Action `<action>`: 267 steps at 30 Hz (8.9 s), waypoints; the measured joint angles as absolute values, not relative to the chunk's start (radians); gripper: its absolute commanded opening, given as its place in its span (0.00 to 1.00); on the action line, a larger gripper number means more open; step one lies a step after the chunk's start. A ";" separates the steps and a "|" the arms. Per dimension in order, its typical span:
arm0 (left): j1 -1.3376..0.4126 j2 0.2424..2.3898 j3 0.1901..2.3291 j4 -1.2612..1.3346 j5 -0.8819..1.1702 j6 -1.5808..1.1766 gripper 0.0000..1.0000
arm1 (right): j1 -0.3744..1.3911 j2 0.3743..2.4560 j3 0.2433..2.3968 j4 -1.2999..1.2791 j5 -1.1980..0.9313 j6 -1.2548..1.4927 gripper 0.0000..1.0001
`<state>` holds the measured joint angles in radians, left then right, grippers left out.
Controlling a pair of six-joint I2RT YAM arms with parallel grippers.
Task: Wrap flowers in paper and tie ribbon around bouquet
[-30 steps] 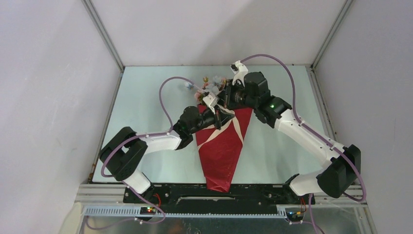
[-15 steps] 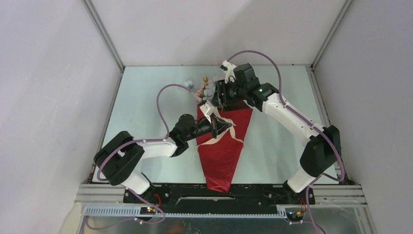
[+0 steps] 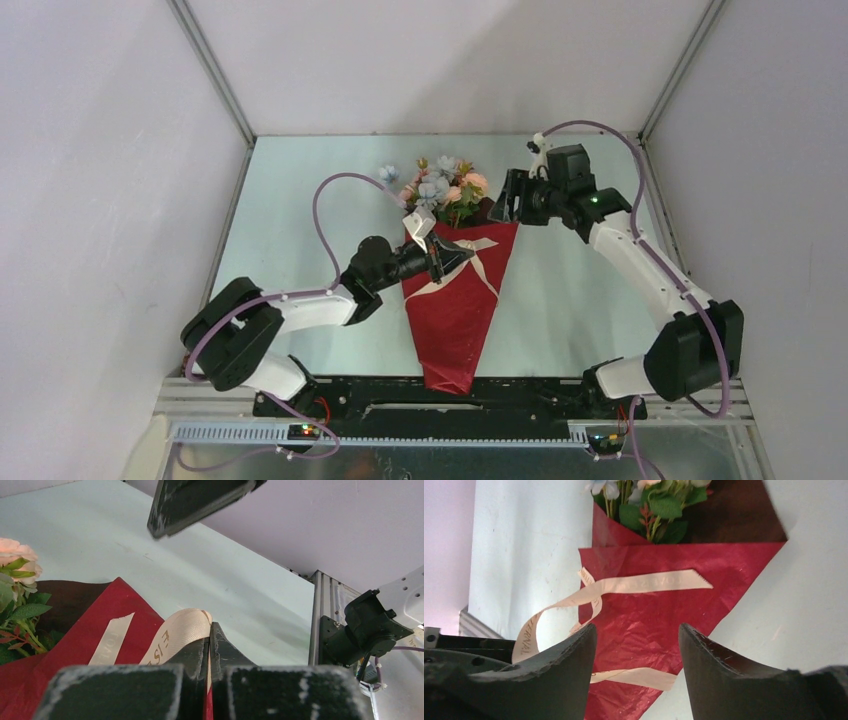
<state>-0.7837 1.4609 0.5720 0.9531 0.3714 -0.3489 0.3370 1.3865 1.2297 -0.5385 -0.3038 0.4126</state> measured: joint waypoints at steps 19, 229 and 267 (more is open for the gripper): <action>-0.796 1.445 0.571 0.901 0.398 -0.302 0.00 | 0.462 1.794 1.220 -0.424 -0.696 0.575 0.56; -0.820 1.312 0.503 0.666 0.168 -0.392 0.00 | 1.142 1.234 0.544 -0.050 0.424 -0.608 0.75; -0.912 1.352 0.361 0.731 0.187 -0.364 0.00 | 0.758 0.814 0.660 -0.343 0.273 0.611 0.82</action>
<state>-0.9119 1.3521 0.3611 0.7315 0.1867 -0.3645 0.7582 0.8143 0.6598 -0.3431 0.2733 0.6109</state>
